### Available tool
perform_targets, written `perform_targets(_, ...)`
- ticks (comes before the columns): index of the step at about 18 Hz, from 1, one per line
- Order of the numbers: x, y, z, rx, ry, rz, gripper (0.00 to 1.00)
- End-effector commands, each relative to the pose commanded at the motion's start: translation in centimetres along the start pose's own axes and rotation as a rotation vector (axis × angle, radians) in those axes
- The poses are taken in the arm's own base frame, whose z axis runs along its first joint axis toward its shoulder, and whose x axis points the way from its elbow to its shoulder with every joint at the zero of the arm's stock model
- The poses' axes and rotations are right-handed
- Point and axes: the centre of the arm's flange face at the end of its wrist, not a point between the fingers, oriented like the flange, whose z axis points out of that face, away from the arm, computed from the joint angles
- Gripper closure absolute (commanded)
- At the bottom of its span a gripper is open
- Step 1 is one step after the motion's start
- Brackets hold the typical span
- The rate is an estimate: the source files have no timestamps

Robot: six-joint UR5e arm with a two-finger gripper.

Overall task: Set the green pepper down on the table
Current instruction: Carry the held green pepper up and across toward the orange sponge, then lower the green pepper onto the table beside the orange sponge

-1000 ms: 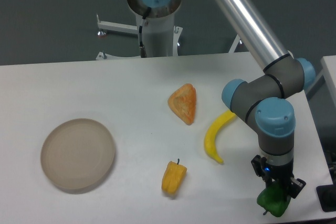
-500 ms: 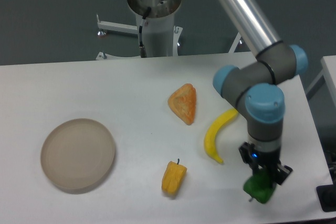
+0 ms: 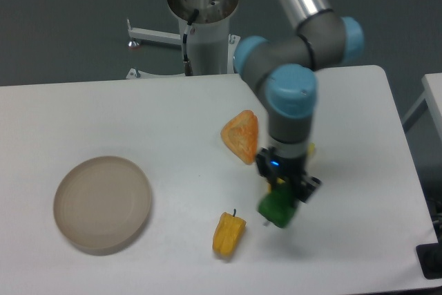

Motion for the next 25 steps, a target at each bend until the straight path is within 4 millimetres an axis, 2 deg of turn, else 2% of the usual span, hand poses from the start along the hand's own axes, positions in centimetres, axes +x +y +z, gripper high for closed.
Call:
perform_targets(5,5.6,0.8,0.6,0.015,0.073,-0.015,0.73)
perform_targets(9,7.8,1.6,3.2,0.033,0.164,-0.025,0.73)
perform_targets(17,8.2,1.9,4.9,0.072,0.237,-0.097,0.73)
perform_targets(21,7.9,2.6,6.2,0.076,0.229,-0.095,0.73)
perform_targets(25,7.7,3.1,6.9,0.092,0.235,-0.019,0.73)
